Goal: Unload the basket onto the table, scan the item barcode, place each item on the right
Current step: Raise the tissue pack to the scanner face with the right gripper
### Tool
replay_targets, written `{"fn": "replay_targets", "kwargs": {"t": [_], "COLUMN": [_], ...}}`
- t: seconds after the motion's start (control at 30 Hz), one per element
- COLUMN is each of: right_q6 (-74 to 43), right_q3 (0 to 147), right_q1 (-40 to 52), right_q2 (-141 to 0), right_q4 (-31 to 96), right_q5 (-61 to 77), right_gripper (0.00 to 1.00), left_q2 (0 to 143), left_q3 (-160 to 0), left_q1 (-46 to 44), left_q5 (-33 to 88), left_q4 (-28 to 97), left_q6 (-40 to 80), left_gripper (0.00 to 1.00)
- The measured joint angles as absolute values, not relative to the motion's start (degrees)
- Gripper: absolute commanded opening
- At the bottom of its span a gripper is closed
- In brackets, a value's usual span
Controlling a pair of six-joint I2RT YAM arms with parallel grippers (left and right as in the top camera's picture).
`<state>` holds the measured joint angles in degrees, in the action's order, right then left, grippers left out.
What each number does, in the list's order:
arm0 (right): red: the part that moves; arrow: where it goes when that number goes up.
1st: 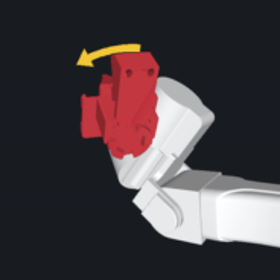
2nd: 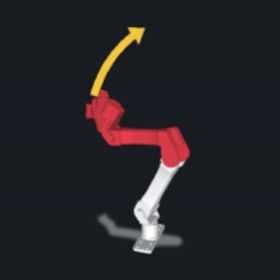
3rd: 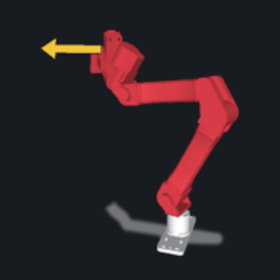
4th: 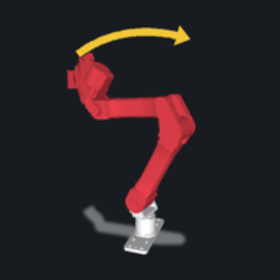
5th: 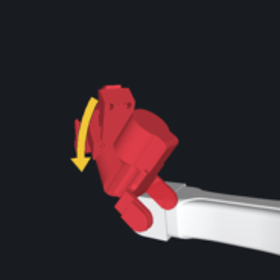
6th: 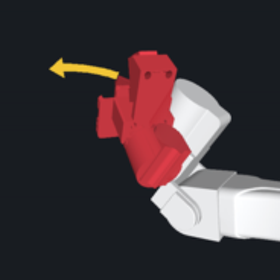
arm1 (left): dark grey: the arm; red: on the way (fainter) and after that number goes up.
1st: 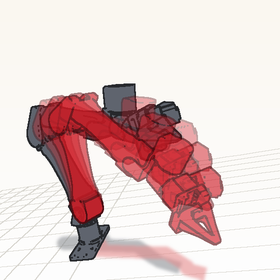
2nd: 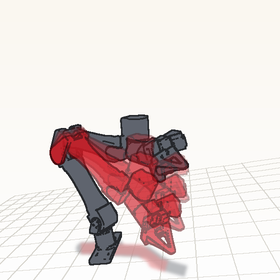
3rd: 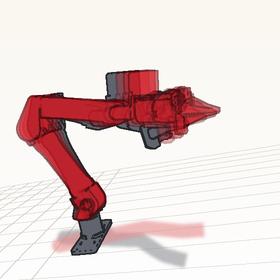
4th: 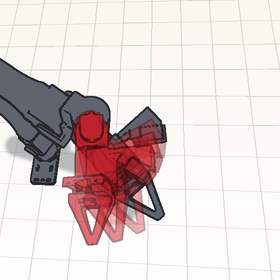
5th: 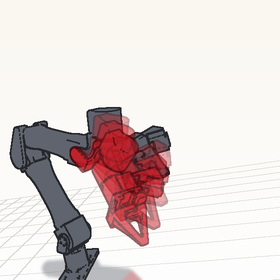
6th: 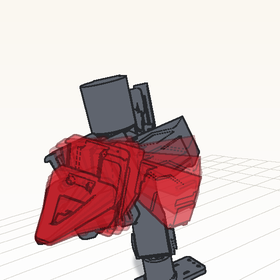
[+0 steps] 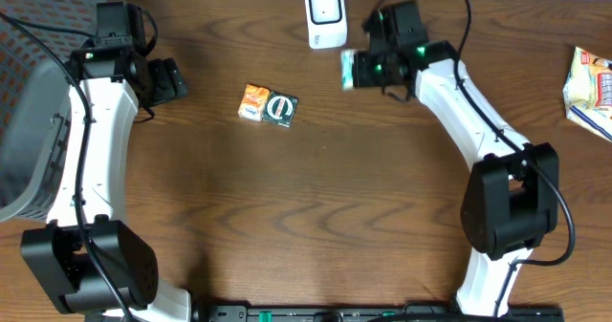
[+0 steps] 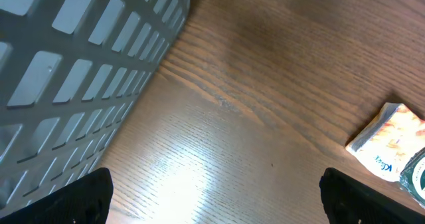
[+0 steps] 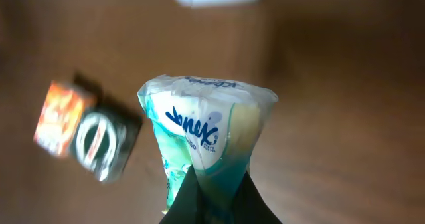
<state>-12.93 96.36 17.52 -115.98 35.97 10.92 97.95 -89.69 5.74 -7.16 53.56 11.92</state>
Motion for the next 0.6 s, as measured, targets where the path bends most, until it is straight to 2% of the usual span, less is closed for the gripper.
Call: {"fn": "replay_targets", "kwargs": {"t": [0.4, 0.6], "right_q6": [-3.57, -1.76], "right_q3": [98.65, 106.76], "right_q1": [18.24, 18.26], "right_q2": [-115.98, -121.4], "right_q4": [18.59, 21.21], "right_q5": [-3.55, -5.67], "right_gripper": [0.01, 0.01], "left_q2": [97.95, 97.95], "left_q3": [-89.69, -89.69], "left_q1": [5.74, 5.74], "left_q5": [-7.16, -7.16], "left_q4": [53.56, 53.58], "left_q6": [11.92, 11.92], "left_gripper": [0.98, 0.97]}}
